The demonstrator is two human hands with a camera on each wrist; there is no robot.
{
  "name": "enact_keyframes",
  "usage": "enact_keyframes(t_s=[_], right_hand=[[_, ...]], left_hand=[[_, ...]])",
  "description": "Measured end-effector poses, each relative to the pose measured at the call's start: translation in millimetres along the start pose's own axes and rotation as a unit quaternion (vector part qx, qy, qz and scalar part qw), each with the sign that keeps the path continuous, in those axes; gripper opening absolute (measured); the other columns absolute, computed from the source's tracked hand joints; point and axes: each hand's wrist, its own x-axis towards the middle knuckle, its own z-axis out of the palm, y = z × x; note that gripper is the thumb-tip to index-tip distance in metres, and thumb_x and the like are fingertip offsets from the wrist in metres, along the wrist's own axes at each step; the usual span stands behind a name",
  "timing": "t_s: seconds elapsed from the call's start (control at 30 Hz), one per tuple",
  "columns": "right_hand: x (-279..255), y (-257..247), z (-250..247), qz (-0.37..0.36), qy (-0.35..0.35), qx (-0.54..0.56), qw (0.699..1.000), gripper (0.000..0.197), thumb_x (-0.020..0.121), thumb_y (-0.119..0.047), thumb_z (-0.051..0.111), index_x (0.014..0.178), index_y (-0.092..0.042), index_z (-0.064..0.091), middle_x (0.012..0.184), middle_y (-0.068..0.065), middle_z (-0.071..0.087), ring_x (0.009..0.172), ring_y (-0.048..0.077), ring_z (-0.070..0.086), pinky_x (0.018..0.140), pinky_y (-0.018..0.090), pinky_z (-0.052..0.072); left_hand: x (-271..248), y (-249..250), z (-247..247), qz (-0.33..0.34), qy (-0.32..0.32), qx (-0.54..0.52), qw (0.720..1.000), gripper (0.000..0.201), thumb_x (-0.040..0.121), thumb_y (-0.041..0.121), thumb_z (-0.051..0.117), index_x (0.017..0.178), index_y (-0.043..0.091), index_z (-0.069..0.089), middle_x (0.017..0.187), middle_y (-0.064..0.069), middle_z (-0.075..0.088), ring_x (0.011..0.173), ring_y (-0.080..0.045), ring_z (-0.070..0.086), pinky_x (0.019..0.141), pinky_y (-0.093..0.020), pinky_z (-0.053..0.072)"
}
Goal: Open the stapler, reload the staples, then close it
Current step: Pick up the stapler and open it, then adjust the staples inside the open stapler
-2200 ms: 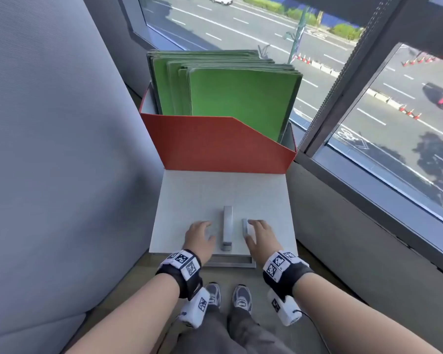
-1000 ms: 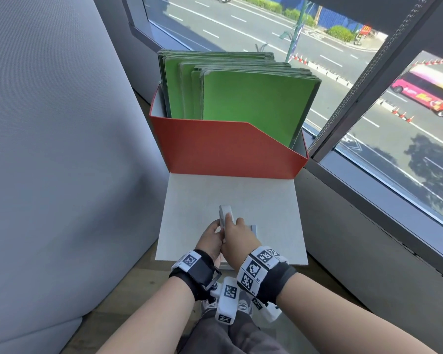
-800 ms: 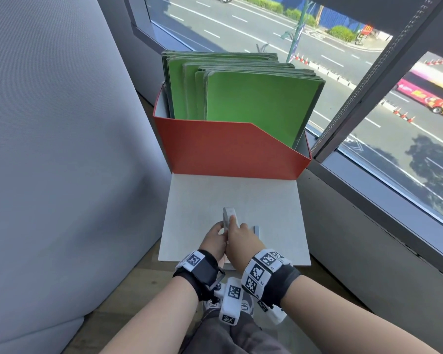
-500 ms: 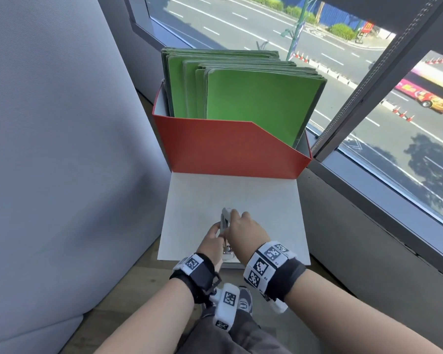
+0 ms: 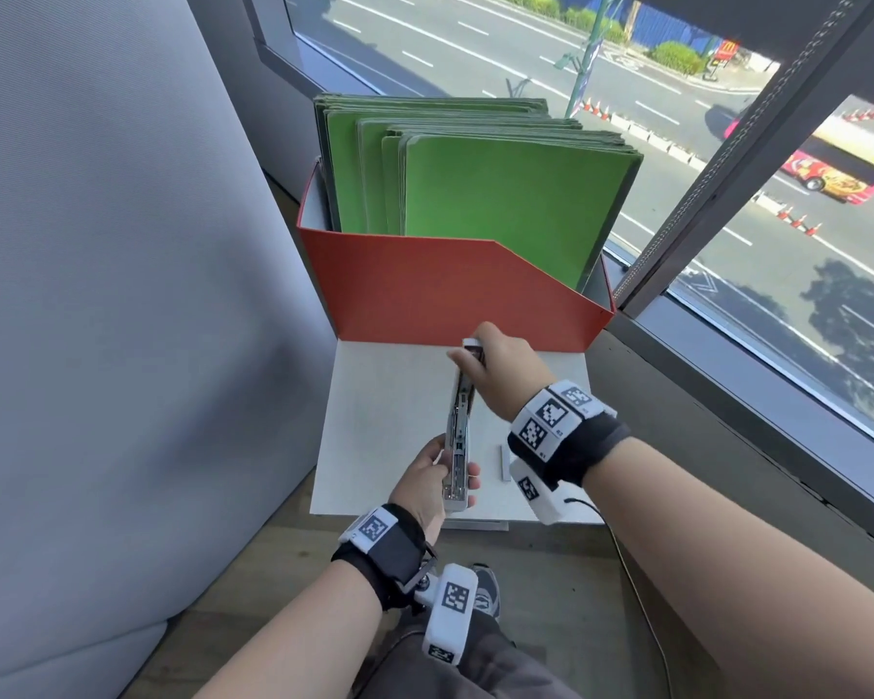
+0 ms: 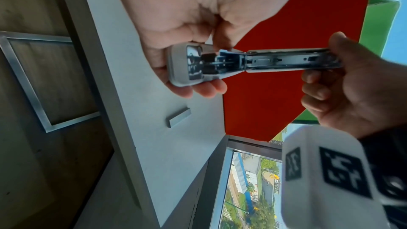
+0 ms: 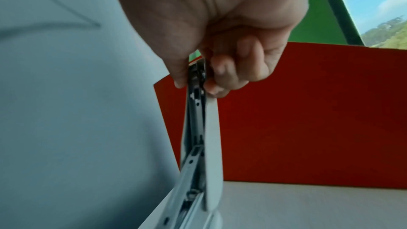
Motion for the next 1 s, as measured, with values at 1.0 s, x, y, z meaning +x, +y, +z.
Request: enact_keyframes(t_s=[1.0], right_hand=[[-34, 119, 84, 0.145, -0.123, -0.027, 0.981, 0.048, 0.078, -0.011, 0.072, 0.121, -0.016, 0.053, 0.115, 0.007, 0.051, 0.082, 0.017, 0.051, 0.078, 0.025, 0.045]], left_hand=[[15, 3, 10, -0.016, 0.023, 0.002, 1.0, 0.036, 0.094, -0.002, 0.026, 0.094, 0.015, 0.057, 0.081, -0.013, 0.066, 0.073, -0.022, 0.064, 0.069, -0.031, 0.049]])
